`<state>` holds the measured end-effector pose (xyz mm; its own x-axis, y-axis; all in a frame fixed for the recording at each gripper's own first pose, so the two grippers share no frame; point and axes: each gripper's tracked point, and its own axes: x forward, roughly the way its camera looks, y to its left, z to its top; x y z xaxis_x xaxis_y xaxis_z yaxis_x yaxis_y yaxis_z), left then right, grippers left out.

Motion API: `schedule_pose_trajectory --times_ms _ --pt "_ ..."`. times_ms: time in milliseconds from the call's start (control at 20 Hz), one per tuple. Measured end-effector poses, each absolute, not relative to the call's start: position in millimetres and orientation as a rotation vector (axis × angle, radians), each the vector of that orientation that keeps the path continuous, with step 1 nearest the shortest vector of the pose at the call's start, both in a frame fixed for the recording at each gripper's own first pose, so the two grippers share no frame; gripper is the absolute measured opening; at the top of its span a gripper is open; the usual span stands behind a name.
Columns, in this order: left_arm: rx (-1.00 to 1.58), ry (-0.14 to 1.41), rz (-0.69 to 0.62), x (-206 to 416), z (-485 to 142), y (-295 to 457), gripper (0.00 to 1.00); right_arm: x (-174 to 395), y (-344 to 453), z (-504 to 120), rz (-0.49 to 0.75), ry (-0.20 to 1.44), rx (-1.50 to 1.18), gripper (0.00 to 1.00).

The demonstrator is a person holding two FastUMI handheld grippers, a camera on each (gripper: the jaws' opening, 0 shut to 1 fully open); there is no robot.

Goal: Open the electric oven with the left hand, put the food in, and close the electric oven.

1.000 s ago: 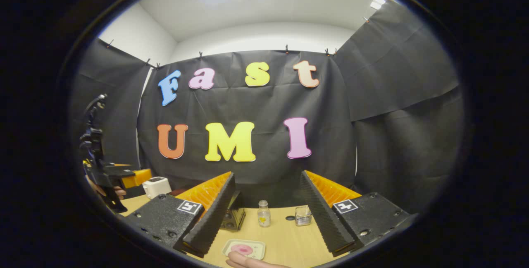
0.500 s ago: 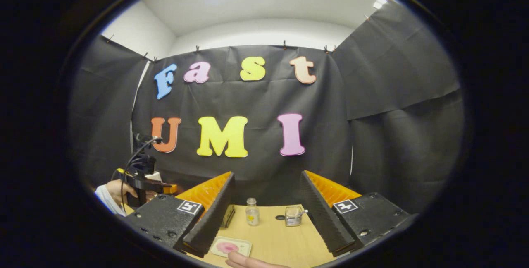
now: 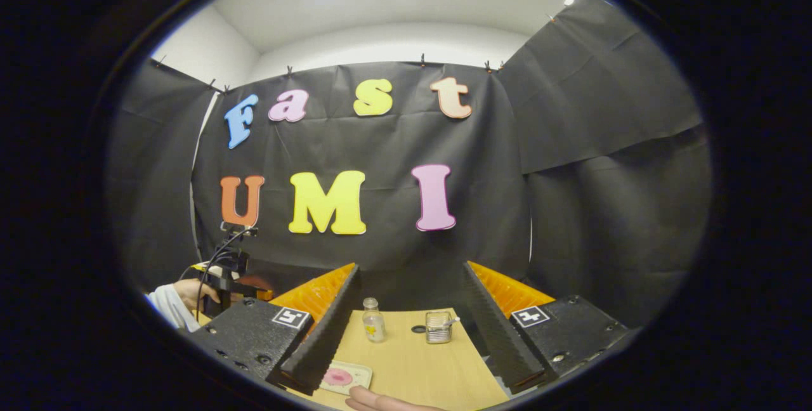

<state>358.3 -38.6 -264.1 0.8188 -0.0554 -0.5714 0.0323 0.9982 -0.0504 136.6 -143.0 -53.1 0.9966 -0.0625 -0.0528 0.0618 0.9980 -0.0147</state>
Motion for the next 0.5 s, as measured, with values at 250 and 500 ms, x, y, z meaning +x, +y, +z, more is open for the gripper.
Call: schedule_pose_trajectory --times_ms 250,500 --pt "-0.043 0.612 -0.065 343.5 -264.1 -38.1 0.97 133.8 -137.5 -49.7 -0.060 0.044 -0.016 0.96" --pt "-0.070 0.607 -0.089 314.8 -267.8 -36.4 0.97 128.8 -123.7 -52.8 -0.046 0.049 -0.025 1.00"
